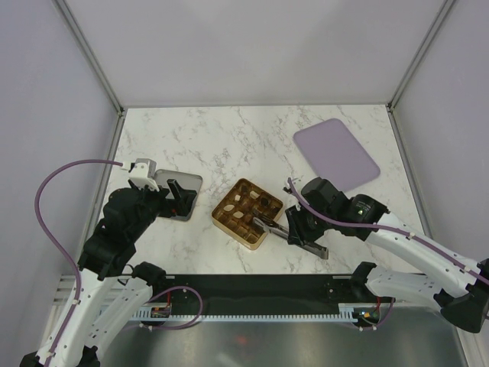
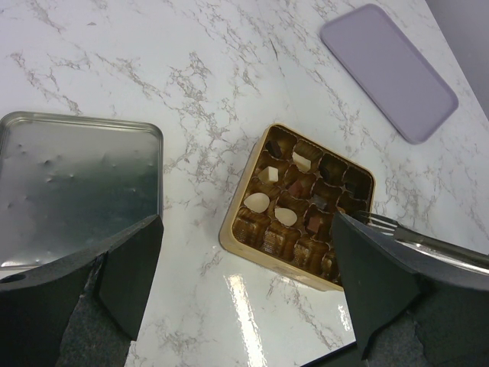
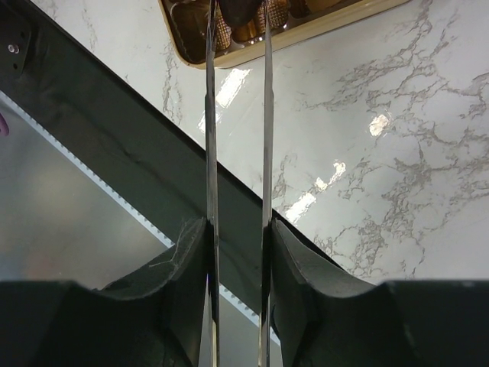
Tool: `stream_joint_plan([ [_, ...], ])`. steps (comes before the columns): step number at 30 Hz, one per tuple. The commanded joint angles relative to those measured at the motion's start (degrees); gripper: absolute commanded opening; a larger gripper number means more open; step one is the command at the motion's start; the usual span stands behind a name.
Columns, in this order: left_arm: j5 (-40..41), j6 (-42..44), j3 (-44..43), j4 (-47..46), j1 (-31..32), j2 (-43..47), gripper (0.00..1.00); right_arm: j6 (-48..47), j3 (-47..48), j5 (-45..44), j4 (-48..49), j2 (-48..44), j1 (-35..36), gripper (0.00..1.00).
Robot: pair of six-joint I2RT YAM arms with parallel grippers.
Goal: Pack the chocolate
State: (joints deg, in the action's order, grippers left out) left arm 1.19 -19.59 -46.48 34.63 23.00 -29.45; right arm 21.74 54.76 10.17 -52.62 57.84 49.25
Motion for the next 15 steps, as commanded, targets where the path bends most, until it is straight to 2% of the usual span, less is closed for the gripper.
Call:
stream_joint_plan([
  [1, -0.05, 0.08, 0.42, -0.62, 0.29, 0.18, 1.00, 0.85, 1.13, -1.47, 0.76, -0.37, 0.32, 0.43],
  [8, -0.14, 0.08, 0.42, -0.62, 0.29, 0.27, 1.00, 1.11, 1.93, -2.61, 0.85, -0.10, 0.32, 0.49],
  [15, -0.22, 0.08, 0.51, -0.62, 0.29, 0.36, 1.00, 1.47, 3.07, -4.11, 0.94, -0.28, 0.40, 0.50],
])
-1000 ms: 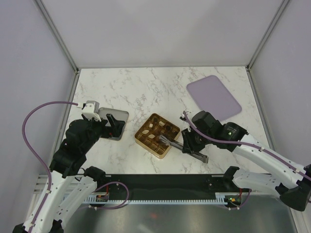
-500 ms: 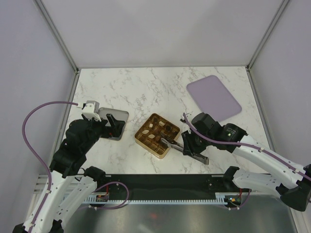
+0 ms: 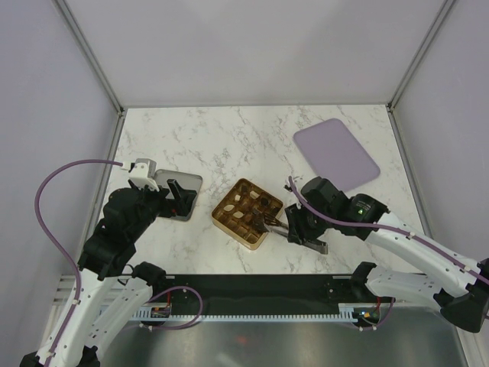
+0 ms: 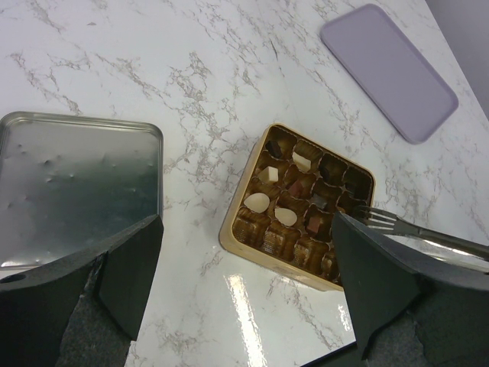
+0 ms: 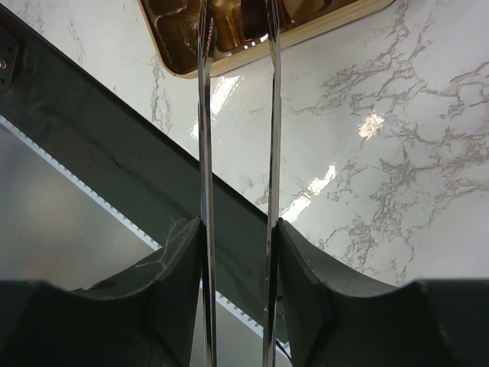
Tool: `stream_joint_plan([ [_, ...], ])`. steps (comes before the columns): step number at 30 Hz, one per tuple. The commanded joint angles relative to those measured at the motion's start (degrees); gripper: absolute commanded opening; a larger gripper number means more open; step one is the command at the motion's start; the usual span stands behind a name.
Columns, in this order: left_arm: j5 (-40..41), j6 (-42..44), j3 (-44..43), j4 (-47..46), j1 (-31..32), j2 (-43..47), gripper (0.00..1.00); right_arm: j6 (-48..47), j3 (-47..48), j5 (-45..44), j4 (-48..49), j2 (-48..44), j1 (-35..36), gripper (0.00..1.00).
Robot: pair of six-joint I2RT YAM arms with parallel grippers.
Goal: Pack the chocolate
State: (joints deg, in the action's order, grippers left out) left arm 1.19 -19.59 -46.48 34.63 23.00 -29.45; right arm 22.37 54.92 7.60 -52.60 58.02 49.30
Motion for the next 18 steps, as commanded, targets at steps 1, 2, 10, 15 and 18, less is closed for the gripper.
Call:
stream_joint_plan([
  [1, -0.22, 0.08, 0.51, -0.71, 0.29, 0.45, 1.00, 1.01, 3.61, -1.70, 1.09, -0.54, 0.27, 0.49],
  [2, -0.22, 0.08, 0.42, -0.71, 0.29, 0.54, 1.00, 1.01, 3.97, -1.71, 1.09, -0.54, 0.36, 0.49],
  [10, -0.31, 0.08, 0.42, -0.71, 0.29, 0.45, 1.00, 1.45, 11.35, -3.29, 1.18, 0.69, 0.36, 0.47],
  [15, -0.49, 0.08, 0.51, -0.71, 0.29, 0.36, 1.00, -0.48, 19.41, -13.35, 1.80, 5.51, 0.36, 0.45],
  [18, -0.58, 0.08, 0.42, -0.71, 0.29, 0.45, 1.00, -2.59, 24.86, -20.40, 2.93, 10.87, -0.16, 0.47],
])
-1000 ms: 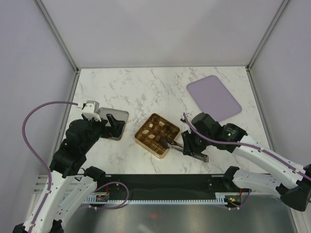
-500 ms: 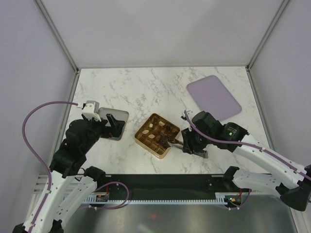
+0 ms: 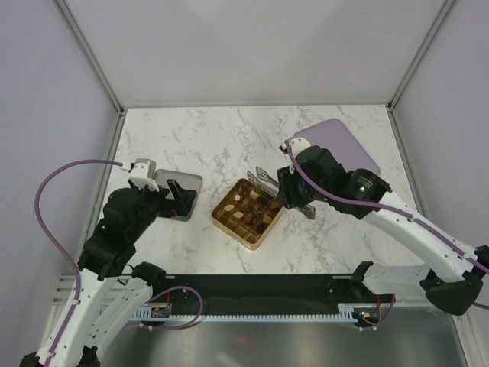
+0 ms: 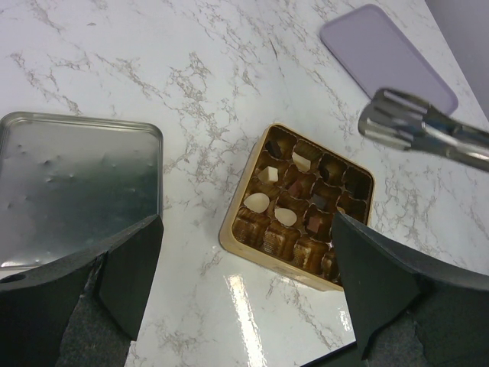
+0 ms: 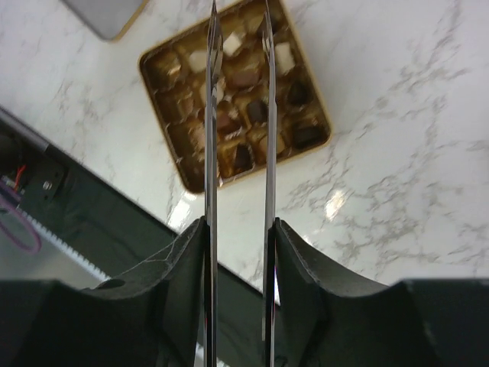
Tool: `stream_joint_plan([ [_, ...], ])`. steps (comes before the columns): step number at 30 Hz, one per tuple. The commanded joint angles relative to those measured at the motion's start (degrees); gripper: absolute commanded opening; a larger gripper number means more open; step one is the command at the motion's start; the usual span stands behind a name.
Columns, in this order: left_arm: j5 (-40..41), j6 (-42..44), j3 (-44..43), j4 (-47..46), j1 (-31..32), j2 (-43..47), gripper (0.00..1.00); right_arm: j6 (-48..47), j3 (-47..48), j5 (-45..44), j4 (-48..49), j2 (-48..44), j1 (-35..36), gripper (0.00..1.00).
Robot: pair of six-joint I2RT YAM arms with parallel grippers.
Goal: Pack the chocolate
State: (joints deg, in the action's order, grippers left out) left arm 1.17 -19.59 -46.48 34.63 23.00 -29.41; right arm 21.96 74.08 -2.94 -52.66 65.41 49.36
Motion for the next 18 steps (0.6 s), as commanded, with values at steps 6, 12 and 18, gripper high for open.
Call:
stream_joint_plan([
  [6, -0.73, 0.08, 0.42, -0.71, 0.29, 0.14, 1.00, -8.06, 15.72, -14.20, 9.49, 17.19, -8.57, 0.46],
  [12, -0.82, 0.17, 0.51, -0.62, 0.29, 0.40, 1.00, -8.33, 22.49, -13.94, 16.71, 30.20, -15.87, 0.49],
  [18, -2.22, 0.26, 0.51, -0.79, 0.29, -0.21, 1.00, -8.16, 26.54, -14.90, 23.12, 40.67, -17.28, 0.49],
])
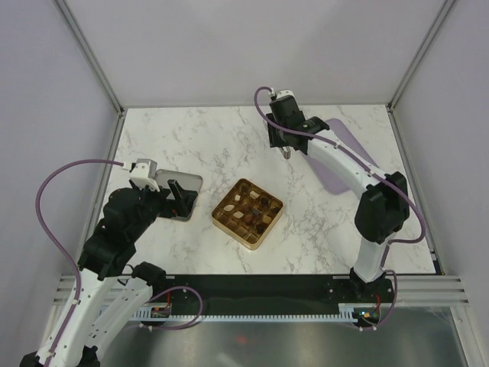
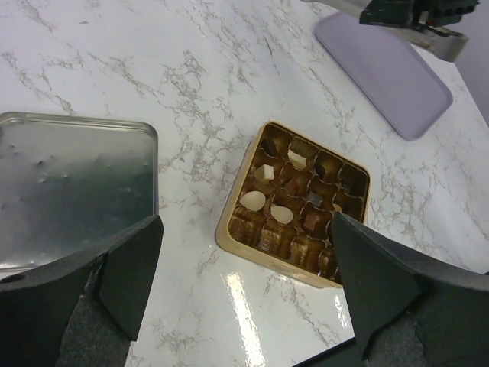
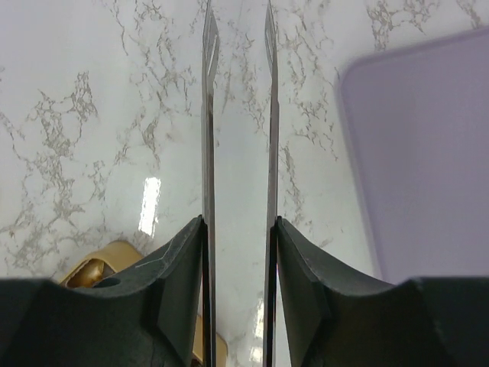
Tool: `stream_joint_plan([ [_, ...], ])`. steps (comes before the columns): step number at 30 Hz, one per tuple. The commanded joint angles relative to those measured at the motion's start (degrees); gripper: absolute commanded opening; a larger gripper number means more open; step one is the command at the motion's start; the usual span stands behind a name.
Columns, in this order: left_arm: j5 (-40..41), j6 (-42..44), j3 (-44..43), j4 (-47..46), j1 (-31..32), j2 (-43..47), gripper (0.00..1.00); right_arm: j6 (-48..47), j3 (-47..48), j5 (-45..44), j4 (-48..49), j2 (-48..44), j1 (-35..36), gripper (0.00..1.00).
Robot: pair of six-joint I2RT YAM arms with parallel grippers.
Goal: Pack the chocolate
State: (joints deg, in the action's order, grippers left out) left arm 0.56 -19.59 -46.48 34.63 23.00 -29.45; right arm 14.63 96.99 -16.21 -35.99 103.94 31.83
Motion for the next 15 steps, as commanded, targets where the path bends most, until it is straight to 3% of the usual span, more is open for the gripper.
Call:
stream_joint_plan([
  [1, -1.79, 0.35, 0.42, -0.71, 0.29, -0.25, 1.00, -0.83, 3.91, -1.90, 7.24, 3.01, 0.16, 0.49],
  [15, -1.61, 0.43, 0.51, -1.06, 0.29, -0.43, 1.00, 6.28, 5.49, -6.38, 18.05, 18.48, -1.25, 0.50],
])
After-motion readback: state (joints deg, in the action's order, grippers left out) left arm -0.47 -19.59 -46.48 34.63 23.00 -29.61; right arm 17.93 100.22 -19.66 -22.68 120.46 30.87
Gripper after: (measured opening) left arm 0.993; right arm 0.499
